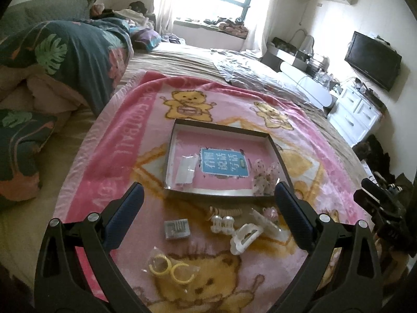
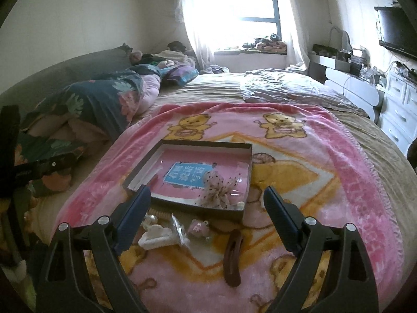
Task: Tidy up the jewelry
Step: 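Withdraw both tools from the box back toward the remaining items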
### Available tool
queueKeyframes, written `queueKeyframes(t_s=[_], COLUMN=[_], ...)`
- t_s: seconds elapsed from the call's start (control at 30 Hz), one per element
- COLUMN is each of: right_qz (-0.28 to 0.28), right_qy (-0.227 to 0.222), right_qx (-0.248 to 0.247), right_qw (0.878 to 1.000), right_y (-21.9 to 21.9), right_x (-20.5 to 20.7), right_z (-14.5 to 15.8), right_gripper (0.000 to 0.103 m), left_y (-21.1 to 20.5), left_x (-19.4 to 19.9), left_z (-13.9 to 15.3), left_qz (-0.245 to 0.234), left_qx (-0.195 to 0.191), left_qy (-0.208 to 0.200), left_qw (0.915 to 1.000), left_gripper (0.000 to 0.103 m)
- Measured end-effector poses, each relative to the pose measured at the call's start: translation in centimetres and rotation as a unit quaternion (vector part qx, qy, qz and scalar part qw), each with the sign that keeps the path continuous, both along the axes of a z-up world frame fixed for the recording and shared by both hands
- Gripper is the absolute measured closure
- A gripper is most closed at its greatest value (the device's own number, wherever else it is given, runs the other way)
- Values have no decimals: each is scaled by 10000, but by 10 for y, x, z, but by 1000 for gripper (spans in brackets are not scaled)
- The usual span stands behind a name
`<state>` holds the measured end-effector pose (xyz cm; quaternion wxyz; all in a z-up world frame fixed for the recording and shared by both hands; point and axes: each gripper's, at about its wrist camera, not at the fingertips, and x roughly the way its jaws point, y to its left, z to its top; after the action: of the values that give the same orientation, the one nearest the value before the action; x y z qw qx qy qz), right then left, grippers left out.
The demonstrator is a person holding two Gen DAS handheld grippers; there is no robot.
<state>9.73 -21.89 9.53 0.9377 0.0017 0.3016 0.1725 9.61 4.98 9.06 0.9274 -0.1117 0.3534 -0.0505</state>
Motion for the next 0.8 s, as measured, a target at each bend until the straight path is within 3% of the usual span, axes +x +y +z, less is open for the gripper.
queueKeyframes(t_s=[0.8], right_qz=[414], right_qy=[306], right_qx=[-365], right_qw=[9980], right_y=[24], right_x=[-30], right_z=[-44], right_gripper=[16], left_y=[-9], left_x=[-40], left_z=[-63], left_qz=[-108], left_qx=[302], left_qy=[583], left_qw=[9978], left_gripper=[9])
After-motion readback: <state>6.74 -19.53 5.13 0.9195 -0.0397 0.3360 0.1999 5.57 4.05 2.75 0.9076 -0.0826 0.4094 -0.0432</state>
